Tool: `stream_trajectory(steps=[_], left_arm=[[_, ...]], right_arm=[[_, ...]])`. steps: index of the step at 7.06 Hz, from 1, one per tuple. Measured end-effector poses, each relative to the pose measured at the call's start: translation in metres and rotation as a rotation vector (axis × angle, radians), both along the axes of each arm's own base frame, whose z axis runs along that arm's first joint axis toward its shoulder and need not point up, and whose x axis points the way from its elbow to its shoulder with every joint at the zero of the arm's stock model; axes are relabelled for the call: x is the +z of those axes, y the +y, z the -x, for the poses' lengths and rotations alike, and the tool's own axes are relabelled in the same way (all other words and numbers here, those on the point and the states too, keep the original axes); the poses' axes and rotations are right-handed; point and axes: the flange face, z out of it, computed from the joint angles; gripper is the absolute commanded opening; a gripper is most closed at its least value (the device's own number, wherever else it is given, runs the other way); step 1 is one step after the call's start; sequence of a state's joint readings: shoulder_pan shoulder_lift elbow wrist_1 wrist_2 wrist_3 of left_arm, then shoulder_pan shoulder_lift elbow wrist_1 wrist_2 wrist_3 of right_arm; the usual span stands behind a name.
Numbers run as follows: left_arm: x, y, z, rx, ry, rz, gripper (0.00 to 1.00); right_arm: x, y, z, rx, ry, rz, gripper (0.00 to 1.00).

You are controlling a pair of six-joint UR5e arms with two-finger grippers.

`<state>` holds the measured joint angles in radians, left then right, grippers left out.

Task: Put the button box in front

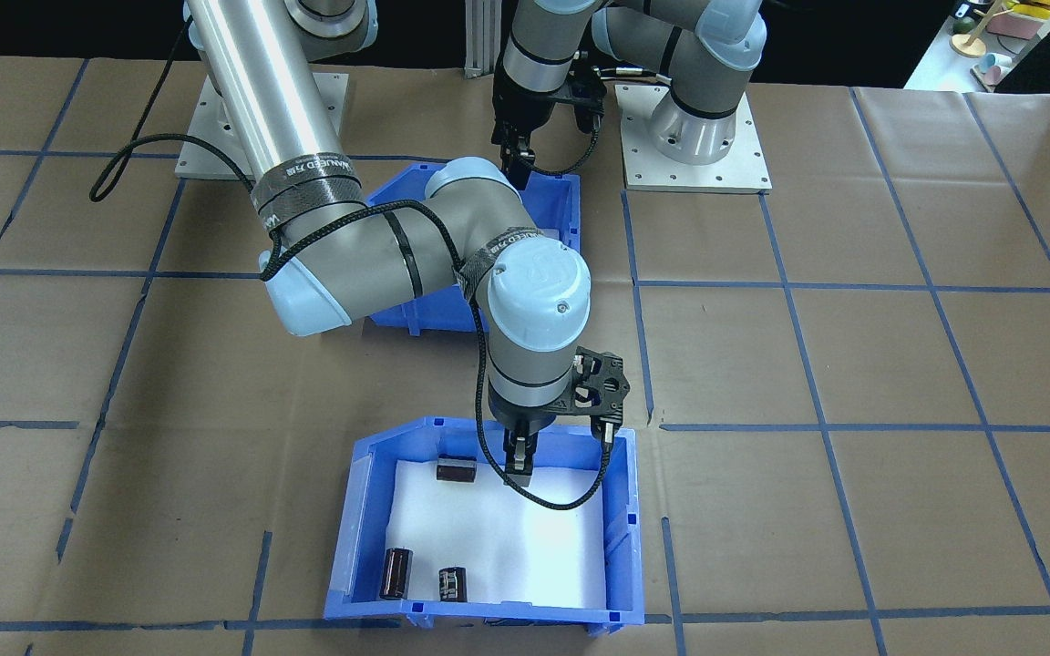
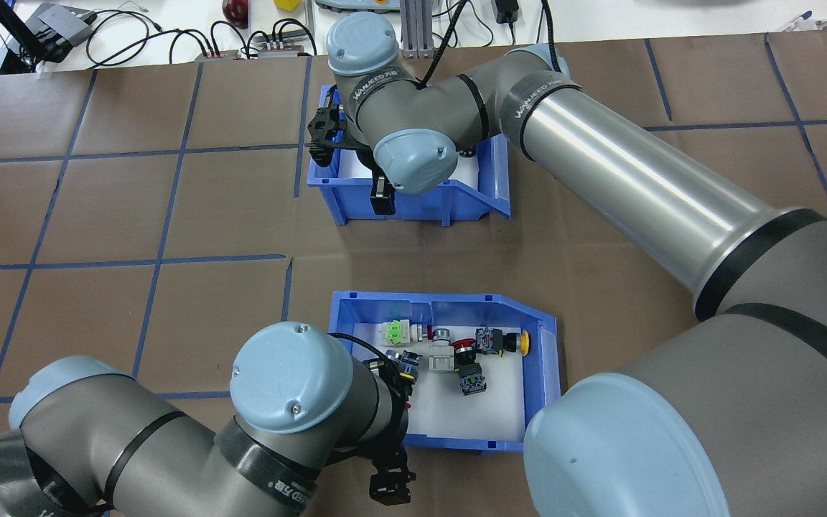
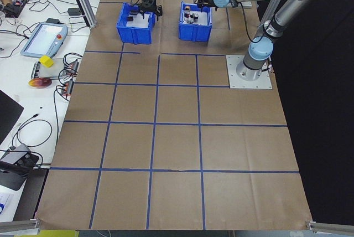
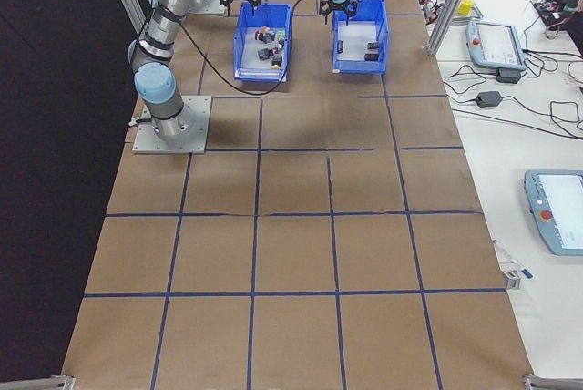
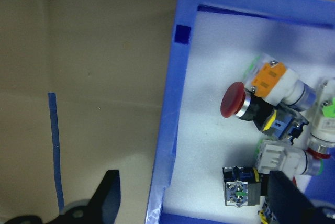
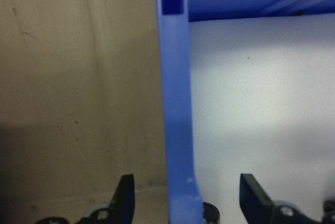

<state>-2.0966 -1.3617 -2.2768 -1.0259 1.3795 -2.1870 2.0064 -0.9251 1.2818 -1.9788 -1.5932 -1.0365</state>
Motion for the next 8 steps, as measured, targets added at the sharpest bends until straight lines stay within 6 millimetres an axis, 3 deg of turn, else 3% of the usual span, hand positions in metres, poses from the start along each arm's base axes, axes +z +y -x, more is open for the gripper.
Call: stream_trajectory(steps=[3,4,5,7,8], left_arm=[[-0.015,0.009,-0.002,-0.009,-0.009,-0.016,0.99],[-0.021,0.008,-0.001,-0.009,-0.013,-0.021,0.99],[-0.028,0.004,0.002,-0.010,-0.017,-0.027,0.98],[-0.043,0.001,0.007,-0.018,-0.033,-0.049,0.91],[-0.049,0.001,0.008,-0.026,-0.044,-0.058,0.70]], right_arm=[[0.038,-0.008,-0.009,0.024,0.000,0.057,0.08],[0.050,-0.010,-0.004,0.028,0.017,0.062,0.08],[0.060,-0.014,0.013,0.046,0.044,0.058,0.08],[0.088,-0.035,0.083,0.108,0.082,0.028,0.08],[0.100,-0.039,0.123,0.114,0.088,0.011,0.08]])
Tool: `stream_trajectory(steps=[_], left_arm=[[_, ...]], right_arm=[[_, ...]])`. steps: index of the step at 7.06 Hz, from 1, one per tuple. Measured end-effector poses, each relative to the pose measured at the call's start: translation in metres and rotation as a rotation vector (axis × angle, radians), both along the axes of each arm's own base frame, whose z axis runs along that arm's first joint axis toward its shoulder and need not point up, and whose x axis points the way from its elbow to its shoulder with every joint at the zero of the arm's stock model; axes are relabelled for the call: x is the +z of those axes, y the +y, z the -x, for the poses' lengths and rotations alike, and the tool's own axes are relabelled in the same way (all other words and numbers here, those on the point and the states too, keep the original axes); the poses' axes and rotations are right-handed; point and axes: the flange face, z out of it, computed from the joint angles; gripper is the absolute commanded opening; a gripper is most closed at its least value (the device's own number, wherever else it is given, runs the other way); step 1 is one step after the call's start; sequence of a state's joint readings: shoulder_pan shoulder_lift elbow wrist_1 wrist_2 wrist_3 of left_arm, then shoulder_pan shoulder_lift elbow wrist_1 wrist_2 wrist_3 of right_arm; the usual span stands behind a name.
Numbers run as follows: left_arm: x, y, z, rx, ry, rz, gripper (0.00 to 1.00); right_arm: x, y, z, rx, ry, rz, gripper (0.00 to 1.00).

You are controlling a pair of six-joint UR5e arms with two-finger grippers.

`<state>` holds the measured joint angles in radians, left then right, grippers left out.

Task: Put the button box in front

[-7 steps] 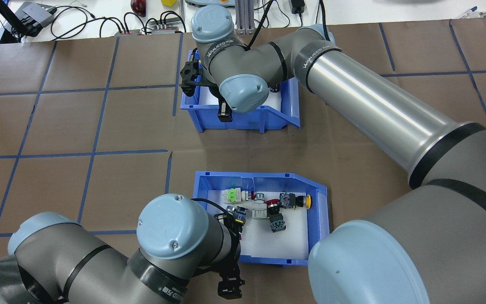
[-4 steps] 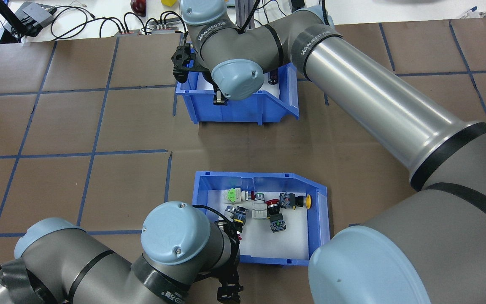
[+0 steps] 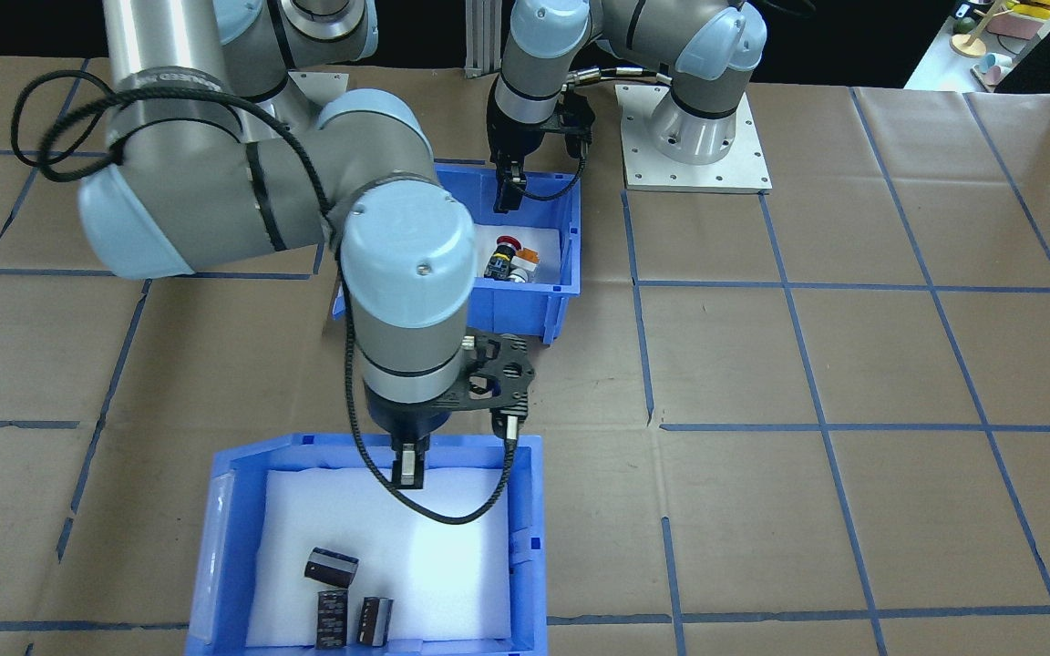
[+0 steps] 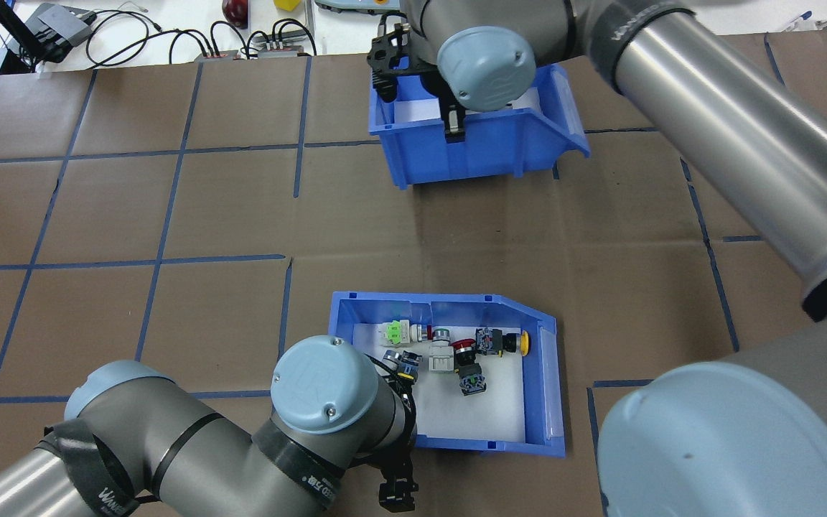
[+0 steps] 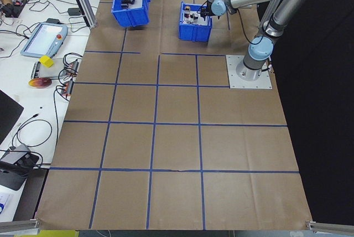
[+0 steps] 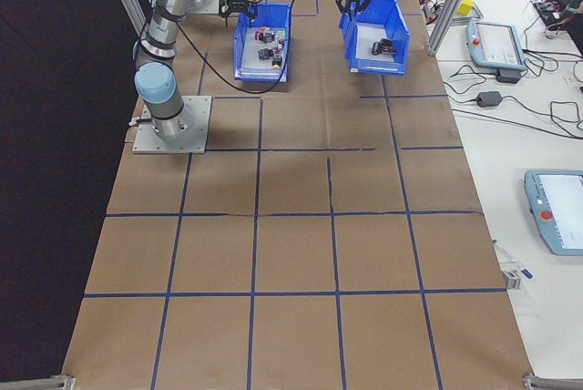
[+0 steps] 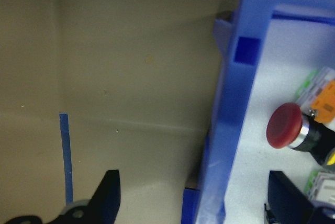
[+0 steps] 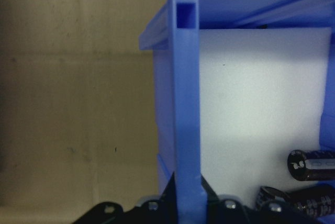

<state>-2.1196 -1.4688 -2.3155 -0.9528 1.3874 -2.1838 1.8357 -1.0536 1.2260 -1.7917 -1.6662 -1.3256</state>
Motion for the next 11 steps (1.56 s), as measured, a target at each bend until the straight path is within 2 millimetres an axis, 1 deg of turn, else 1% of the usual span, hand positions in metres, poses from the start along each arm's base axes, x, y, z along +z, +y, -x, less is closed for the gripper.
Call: stream_trajectory(steps=[1,2,3,4,5,6,7,8,9,10,11], left_arm=[[-0.003,-0.001,0.001,-0.006,-0.007,0.000,0.35],[-0.003,-0.001,0.001,-0.010,-0.008,0.002,0.14],[-0.004,-0.001,0.002,-0.011,-0.010,0.003,0.00],[-0.004,-0.001,0.001,-0.008,-0.014,0.004,0.00],[-0.002,-0.003,0.000,-0.008,-0.025,0.019,0.00],[0.005,-0.008,-0.002,-0.012,-0.059,0.064,0.00],[0.018,-0.017,-0.004,-0.019,-0.089,0.117,0.00],[0.030,-0.027,-0.006,-0.031,-0.099,0.153,0.00],[0.041,-0.042,-0.012,-0.034,-0.099,0.176,0.00],[0.051,-0.065,-0.024,-0.014,-0.094,0.193,0.00],[0.061,-0.093,-0.041,0.014,-0.086,0.205,0.00]], right_arm=[[0.008,0.002,0.043,0.000,0.004,-0.017,0.08],[0.013,0.010,0.088,0.009,0.007,-0.035,0.08],[0.017,0.024,0.134,0.012,0.006,-0.049,0.08],[0.020,0.044,0.170,0.008,0.004,-0.060,0.08],[0.021,0.067,0.197,0.006,0.003,-0.063,0.08],[0.018,0.089,0.215,0.006,0.003,-0.058,0.08],[0.011,0.106,0.224,0.004,0.003,-0.046,0.08],[0.001,0.119,0.228,0.001,0.005,-0.030,0.08],[-0.009,0.129,0.229,0.000,0.007,-0.013,0.08],[-0.016,0.134,0.229,-0.001,0.008,-0.003,0.08],[-0.019,0.136,0.229,-0.001,0.008,0.000,0.08]])
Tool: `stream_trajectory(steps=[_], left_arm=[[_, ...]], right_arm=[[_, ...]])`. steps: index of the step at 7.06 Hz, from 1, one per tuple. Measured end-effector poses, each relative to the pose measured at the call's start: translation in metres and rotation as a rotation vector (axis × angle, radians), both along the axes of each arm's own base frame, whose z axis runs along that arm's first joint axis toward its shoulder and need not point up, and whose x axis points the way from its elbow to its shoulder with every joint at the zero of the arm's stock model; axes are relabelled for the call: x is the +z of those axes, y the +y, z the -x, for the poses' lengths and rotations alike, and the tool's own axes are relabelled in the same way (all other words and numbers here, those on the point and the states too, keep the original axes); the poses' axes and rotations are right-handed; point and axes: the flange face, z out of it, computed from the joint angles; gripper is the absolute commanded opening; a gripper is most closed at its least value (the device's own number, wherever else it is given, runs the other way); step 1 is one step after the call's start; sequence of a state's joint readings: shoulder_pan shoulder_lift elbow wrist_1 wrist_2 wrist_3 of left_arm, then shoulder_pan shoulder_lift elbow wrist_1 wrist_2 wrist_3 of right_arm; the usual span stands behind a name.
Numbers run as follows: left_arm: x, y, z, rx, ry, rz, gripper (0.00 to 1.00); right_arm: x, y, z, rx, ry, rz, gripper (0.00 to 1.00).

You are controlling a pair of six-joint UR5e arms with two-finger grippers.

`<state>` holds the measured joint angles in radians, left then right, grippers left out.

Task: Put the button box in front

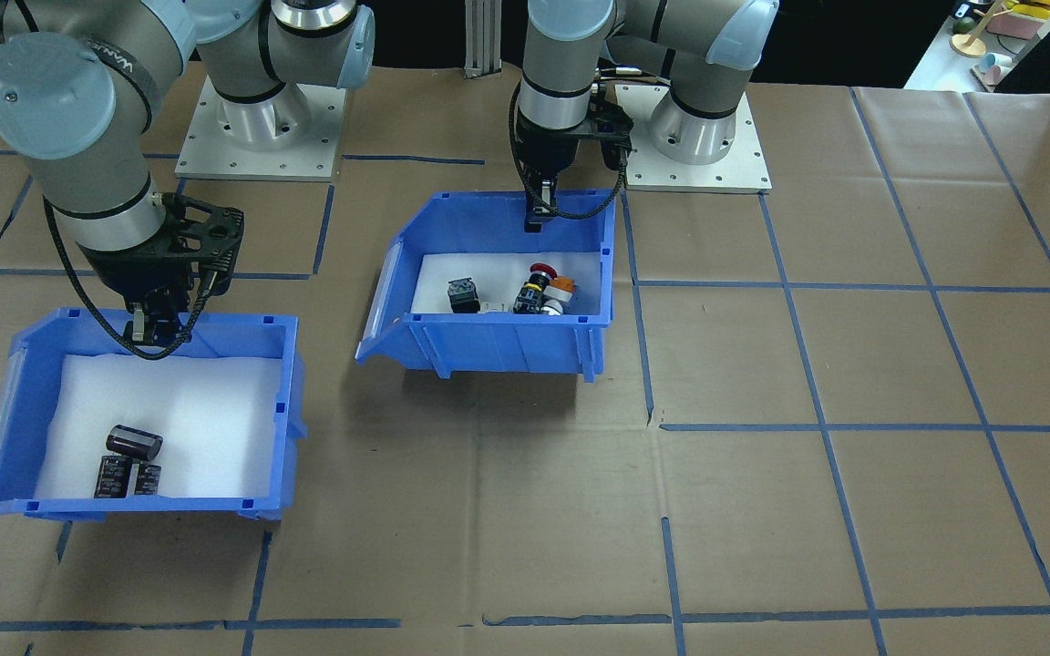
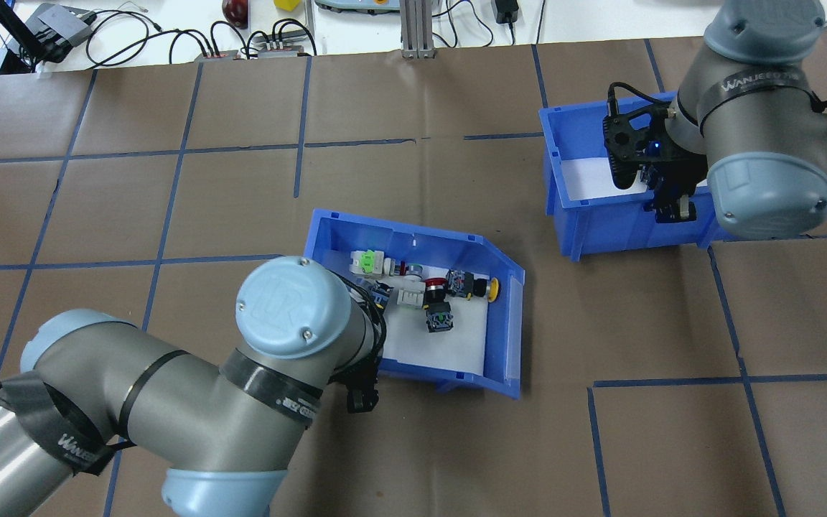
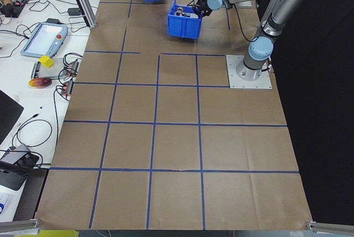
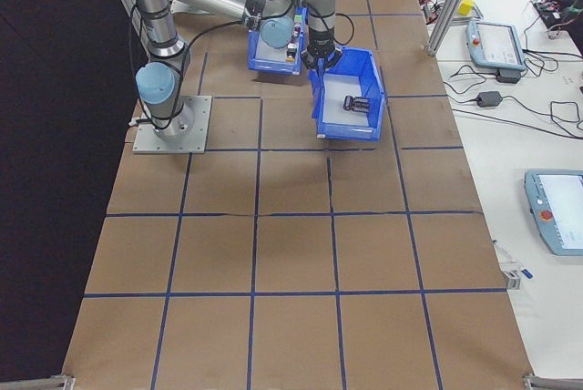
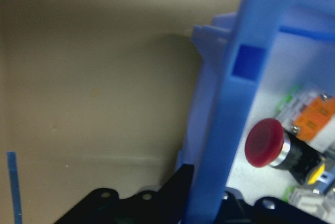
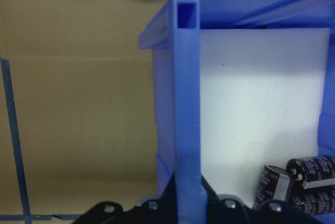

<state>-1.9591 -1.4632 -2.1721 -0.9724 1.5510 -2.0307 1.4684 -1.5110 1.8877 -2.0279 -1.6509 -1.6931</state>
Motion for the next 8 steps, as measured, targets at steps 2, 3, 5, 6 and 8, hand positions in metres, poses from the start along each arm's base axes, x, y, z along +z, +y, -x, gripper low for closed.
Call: stream_trajectory(steps=[2,3,5,6,8], left_arm=[[0.015,-0.054,-0.024,0.063,0.065,0.009,0.00],[0.018,-0.087,-0.030,0.095,0.100,0.009,0.00],[0.017,-0.157,-0.022,0.113,0.191,-0.001,0.00],[0.011,-0.189,-0.013,0.109,0.228,0.004,0.00],[0.000,-0.232,0.003,0.101,0.309,0.026,0.00]], right_arm=[[-0.003,0.002,0.000,-0.001,0.001,0.000,0.08],[-0.002,0.002,0.000,-0.001,0.001,0.000,0.08],[-0.002,0.002,0.000,-0.002,0.000,0.001,0.08],[-0.002,0.001,0.000,-0.003,0.001,0.002,0.08],[-0.002,0.001,0.001,-0.006,0.001,0.003,0.08]])
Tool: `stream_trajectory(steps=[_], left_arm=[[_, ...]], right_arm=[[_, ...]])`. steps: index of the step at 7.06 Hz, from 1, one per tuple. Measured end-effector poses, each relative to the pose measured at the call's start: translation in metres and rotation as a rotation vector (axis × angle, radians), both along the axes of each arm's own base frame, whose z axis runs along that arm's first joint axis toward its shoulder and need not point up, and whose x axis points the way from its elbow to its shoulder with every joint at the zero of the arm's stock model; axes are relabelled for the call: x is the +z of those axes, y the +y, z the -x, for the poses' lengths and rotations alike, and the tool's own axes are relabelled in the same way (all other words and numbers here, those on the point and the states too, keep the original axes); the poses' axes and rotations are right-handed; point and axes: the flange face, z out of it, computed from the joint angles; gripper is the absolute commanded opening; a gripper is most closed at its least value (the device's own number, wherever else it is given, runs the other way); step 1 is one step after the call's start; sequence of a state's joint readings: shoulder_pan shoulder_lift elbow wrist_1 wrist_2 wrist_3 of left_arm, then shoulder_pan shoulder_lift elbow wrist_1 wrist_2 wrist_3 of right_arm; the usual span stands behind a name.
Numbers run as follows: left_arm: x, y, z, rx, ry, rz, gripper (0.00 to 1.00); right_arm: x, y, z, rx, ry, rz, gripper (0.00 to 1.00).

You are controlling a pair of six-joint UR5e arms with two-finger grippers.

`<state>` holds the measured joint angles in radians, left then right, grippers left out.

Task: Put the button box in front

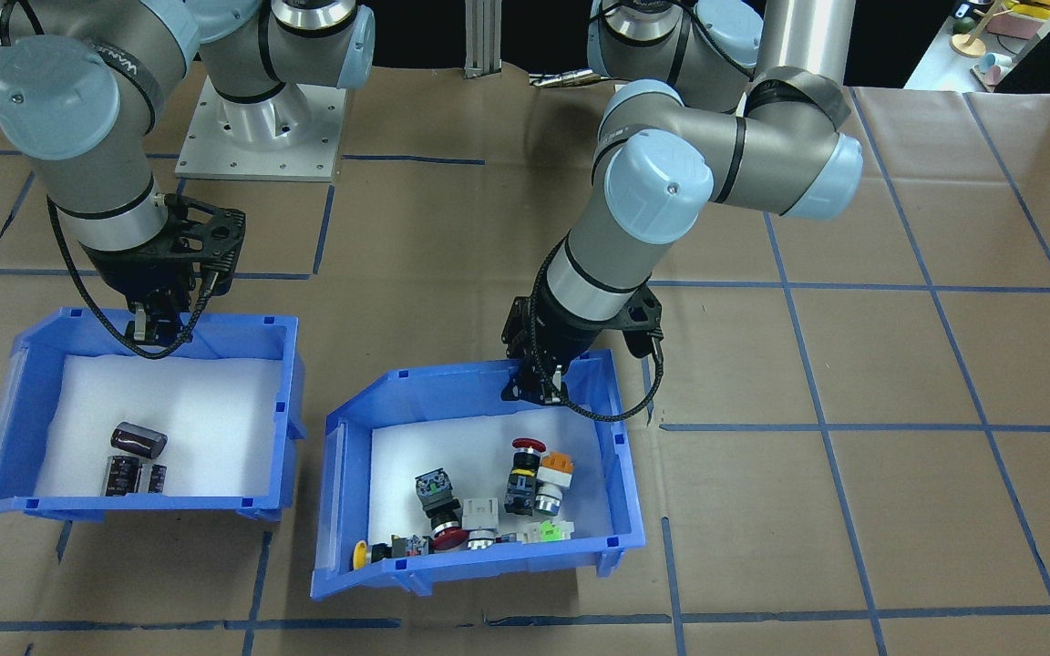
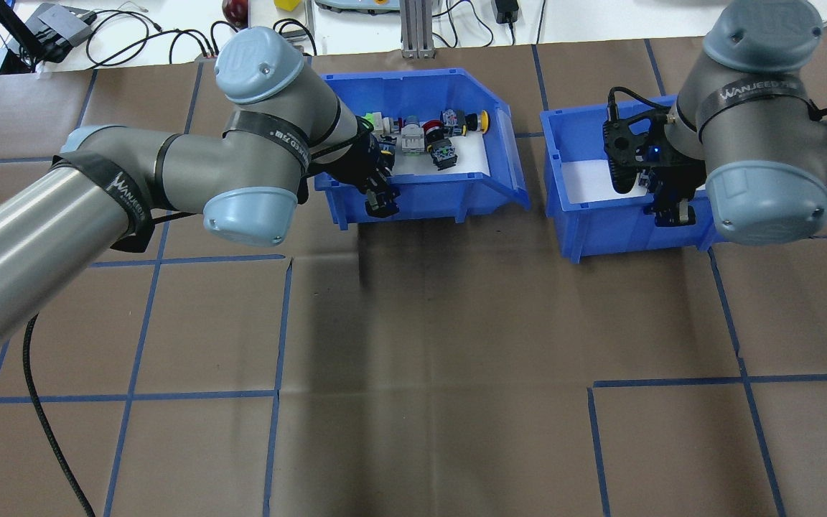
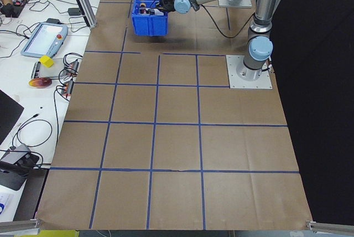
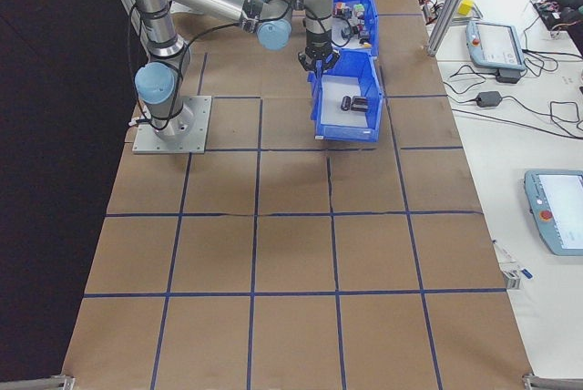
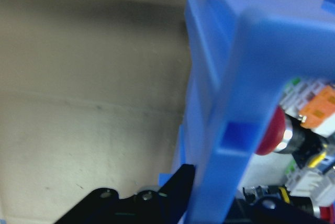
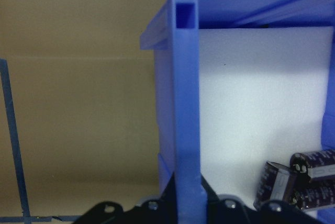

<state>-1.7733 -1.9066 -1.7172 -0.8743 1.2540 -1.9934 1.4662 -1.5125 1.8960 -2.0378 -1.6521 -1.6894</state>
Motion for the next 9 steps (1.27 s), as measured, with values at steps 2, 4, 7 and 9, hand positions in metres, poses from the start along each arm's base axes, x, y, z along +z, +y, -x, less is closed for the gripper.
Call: stream_trajectory(steps=[2,4,7,9], left_arm=[[-0.016,-0.017,0.009,-0.012,0.063,0.022,0.00],[-0.029,-0.017,0.012,-0.030,0.079,0.017,0.00],[-0.036,-0.016,0.012,-0.040,0.080,0.018,0.01],[-0.041,-0.023,0.015,-0.044,0.104,0.028,0.01]], right_arm=[[0.004,-0.001,0.008,-0.019,-0.029,0.013,0.08],[0.007,-0.001,0.030,-0.063,-0.078,0.022,0.08],[0.009,-0.002,0.046,-0.045,-0.081,0.023,0.08],[0.010,-0.001,0.052,-0.036,-0.077,0.021,0.08]])
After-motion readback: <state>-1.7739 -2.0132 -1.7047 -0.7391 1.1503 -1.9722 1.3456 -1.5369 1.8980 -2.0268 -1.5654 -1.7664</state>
